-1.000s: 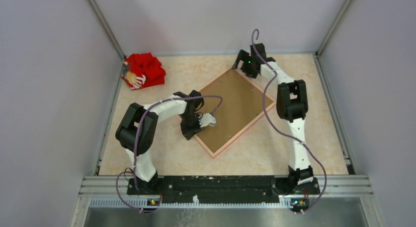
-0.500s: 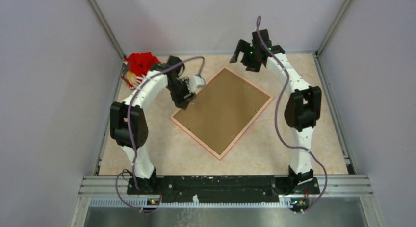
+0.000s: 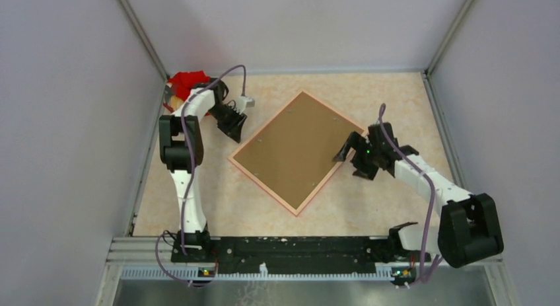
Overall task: Put the photo into the frame
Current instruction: Adjust the photo frame at the center of the board.
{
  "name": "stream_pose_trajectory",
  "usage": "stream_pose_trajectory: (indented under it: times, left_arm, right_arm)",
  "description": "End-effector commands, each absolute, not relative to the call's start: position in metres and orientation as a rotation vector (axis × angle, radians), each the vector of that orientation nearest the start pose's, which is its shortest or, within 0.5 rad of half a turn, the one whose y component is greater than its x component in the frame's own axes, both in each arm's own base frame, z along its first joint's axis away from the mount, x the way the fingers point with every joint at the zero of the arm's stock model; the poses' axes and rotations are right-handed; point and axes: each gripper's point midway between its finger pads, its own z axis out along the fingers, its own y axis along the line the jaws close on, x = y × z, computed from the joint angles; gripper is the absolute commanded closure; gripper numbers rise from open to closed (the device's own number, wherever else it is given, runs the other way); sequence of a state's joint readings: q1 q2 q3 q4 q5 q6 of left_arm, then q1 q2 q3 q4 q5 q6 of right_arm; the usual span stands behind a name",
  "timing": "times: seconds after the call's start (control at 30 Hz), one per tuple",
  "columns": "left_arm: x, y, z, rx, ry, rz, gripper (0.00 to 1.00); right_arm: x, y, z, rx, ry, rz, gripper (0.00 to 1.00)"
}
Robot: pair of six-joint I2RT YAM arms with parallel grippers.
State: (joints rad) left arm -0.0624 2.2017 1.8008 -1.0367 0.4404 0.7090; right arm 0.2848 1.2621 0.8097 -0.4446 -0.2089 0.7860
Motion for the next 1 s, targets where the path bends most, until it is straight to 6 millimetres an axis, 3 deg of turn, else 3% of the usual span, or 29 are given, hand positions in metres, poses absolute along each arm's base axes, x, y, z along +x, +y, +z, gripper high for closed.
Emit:
stream_pose_trajectory:
  times: [0.0, 0.17, 0.3, 0.47, 0.57, 0.7, 0.83, 0.97]
  left_arm:
    - [0.401, -0.096, 0.047, 1.051, 2.604, -0.77, 0.58]
    - [0.37, -0.104, 0.038, 1.079, 2.636, -0.883, 0.61]
    - [0.339, -0.112, 0.038, 1.169, 2.623, -0.92, 0.62]
    - [0.278, -0.134, 0.039, 1.388, 2.579, -1.008, 0.6]
    - [0.257, -0.149, 0.037, 1.501, 2.558, -0.995, 0.59]
    - [0.262, -0.157, 0.043, 1.476, 2.542, -1.005, 0.56]
    - [0.297, -0.147, 0.073, 1.302, 2.489, -1.048, 0.46]
    - [0.313, -0.155, 0.095, 1.152, 2.428, -1.158, 0.4]
  right_arm:
    - [0.267, 0.155, 0.095, 0.62, 2.478, 0.821, 0.01]
    - [0.265, 0.155, 0.085, 0.632, 2.484, 0.825, 0.01]
    - [0.283, 0.147, 0.087, 0.624, 2.471, 0.809, 0.01]
    - [0.315, 0.126, 0.086, 0.653, 2.444, 0.798, 0.01]
    - [0.326, 0.113, 0.084, 0.646, 2.474, 0.719, 0.01]
    - [0.335, 0.098, 0.096, 0.644, 2.45, 0.677, 0.01]
    - [0.338, 0.098, 0.133, 0.562, 2.361, 0.648, 0.01]
    - [0.333, 0.131, 0.163, 0.485, 2.307, 0.707, 0.1]
